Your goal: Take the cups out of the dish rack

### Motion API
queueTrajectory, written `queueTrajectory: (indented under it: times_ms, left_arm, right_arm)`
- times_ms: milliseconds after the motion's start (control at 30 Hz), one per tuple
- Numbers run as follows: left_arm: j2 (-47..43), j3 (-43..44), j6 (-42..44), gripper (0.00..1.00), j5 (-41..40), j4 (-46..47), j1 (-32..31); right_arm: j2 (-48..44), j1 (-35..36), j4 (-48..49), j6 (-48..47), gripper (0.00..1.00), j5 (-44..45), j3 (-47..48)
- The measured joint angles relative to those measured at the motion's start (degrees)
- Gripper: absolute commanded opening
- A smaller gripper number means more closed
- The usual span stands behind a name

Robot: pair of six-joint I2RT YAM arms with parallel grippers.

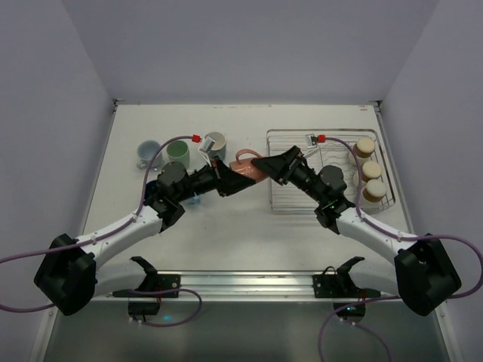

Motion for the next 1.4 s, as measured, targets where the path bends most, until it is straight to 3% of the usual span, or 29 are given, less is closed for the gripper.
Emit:
queueTrajectory:
  times_ms: [33,267,433,633,900,1400]
  left_arm:
    - [-0.6,0.0,0.6,0.00,-0.3,-1.1,-0.1]
    - [-10.5,1.3,7.5,0.00,-6.1,-15.7,-0.3]
    - [-12.2,11.8,15.1,0.00,-11.4,-33.7,-0.3]
    - [-1.2,25.4,24.8,0.00,-19.4,-52.4,-0.3]
    - [18.9,33.9,33.8,0.00,-27.5,-70.4,-0.3]
    - [32.7,41.4,39.1,0.01,-33.4,-78.0,-0.8]
  right_arm:
    - [0.0,0.2,0.4,-0.4,0.98,-0.2,-0.2]
    - [-0.8,-0.4,-0.8,-4.3,0.99,-1.6,-0.5]
    - [-3.0,-3.7,-3.2,-7.2,0.99,-2.9,-2.4]
    - [-10.6,-5.2,-18.4,-15.0,0.99,-0.5,-2.8]
    - [-25.7,-5.2,-40.4,-27.1,0.99,9.7,2.5]
    - [-28.5,-5.2,-51.5,-33.3,0.99,15.2,3.4]
